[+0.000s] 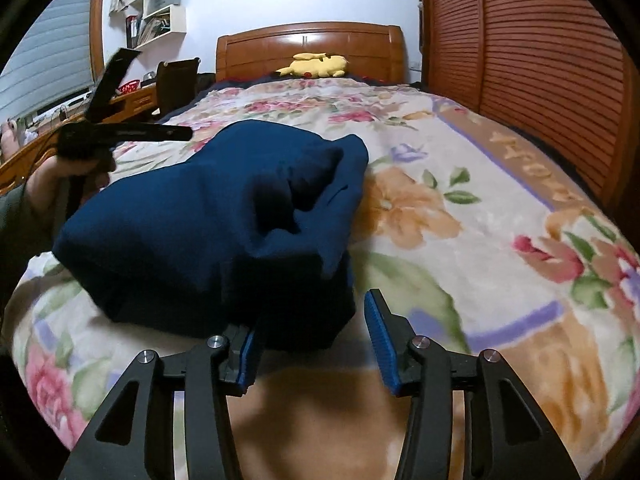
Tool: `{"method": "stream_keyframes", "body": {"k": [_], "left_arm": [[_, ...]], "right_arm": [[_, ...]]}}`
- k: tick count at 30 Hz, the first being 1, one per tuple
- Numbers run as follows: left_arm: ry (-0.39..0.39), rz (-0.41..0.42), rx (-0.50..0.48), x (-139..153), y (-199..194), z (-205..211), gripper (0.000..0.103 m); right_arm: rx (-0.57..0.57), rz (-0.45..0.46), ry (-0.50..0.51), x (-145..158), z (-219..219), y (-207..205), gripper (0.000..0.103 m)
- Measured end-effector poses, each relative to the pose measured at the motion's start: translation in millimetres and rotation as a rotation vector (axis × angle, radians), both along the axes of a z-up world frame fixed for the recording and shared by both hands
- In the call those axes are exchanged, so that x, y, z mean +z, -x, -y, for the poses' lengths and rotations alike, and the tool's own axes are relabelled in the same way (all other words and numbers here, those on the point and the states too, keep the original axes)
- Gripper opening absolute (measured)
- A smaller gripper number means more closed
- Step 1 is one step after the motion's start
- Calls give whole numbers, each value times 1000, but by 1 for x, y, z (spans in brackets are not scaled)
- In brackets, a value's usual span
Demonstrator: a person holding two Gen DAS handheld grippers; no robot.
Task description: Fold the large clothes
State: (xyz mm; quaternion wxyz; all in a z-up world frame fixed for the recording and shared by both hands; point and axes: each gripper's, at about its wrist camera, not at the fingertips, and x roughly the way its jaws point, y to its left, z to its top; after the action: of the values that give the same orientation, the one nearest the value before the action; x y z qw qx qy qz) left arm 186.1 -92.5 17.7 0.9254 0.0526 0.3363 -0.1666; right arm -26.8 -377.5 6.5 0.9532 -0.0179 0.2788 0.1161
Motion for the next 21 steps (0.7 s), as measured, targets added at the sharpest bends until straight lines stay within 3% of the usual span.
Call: {"method": "stream_keyframes", "body": {"k": [7, 12, 14, 15, 16, 17, 18, 19, 21], "left_arm": [[-42, -80, 32, -27, -46, 5, 83], [68, -179, 28, -45, -62, -1, 83], [121, -238, -32, -50, -67, 0, 58], [146, -262, -54, -51, -68, 2, 49], [141, -261, -46, -49, -68, 3, 41], [129, -261, -52, -47, -66, 6, 36], [114, -255, -62, -43, -64, 9, 23], [104, -251, -63, -39, -62, 12, 17], [60, -230, -52, -30, -57, 16, 13]], "right_arm": [[2, -8, -67, -6, 7, -4, 56], [-1, -11, -79, -9, 4, -7, 56], [14, -17, -76, -11, 2, -10, 53], [45, -20, -81, -12, 0, -10, 31], [101, -24, -92, -12, -4, -10, 19], [100, -11, -72, -11, -7, -8, 19], [98, -1, -55, -11, -10, -6, 16], [101, 9, -46, -10, -11, -4, 13], [103, 33, -79, -6, -6, -2, 8]]}}
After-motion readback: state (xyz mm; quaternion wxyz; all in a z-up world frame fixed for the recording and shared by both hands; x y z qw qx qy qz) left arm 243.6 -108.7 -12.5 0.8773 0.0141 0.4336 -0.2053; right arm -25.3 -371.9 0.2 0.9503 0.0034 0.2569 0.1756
